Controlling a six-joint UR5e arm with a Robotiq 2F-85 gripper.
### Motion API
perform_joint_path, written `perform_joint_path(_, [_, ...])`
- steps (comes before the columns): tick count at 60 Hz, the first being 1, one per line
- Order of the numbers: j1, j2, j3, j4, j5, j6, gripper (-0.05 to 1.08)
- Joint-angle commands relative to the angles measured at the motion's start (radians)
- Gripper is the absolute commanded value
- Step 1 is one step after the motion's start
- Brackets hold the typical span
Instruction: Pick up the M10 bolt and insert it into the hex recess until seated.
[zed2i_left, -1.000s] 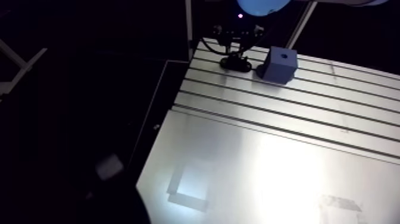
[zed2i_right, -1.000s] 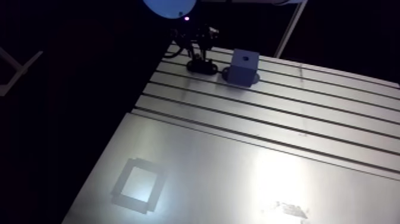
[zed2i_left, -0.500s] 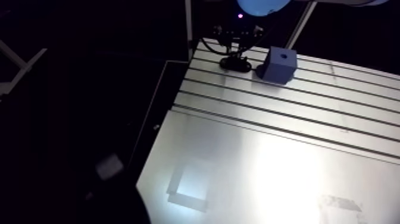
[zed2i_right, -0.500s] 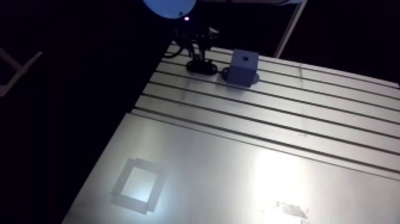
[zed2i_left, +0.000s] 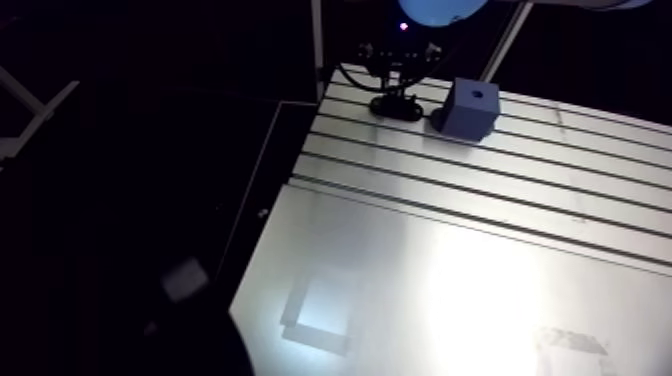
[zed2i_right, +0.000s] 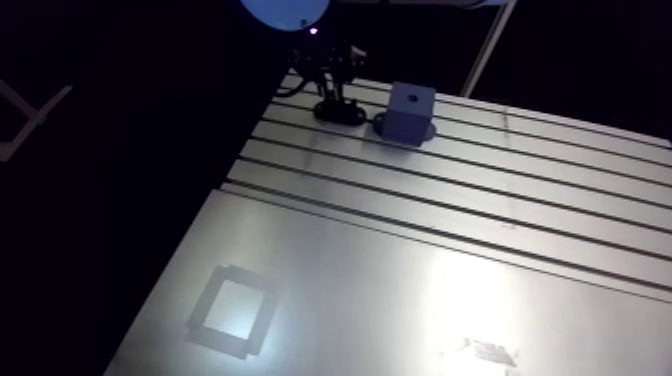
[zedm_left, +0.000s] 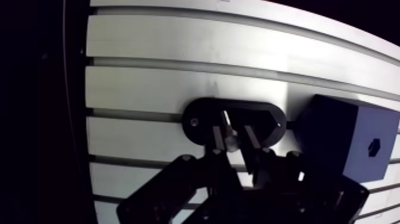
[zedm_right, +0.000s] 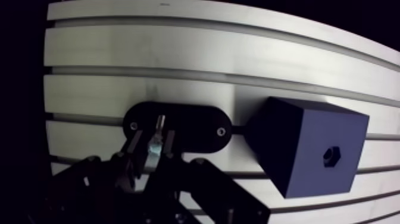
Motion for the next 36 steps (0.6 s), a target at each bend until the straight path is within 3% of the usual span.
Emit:
perform_joint_path(1, [0.000,0.001,-0.001,0.000,0.001,0.000,0.72])
perform_joint_path(36, [-0.003,-0.016,-0.004,0.002,0.004,0.000,0.77])
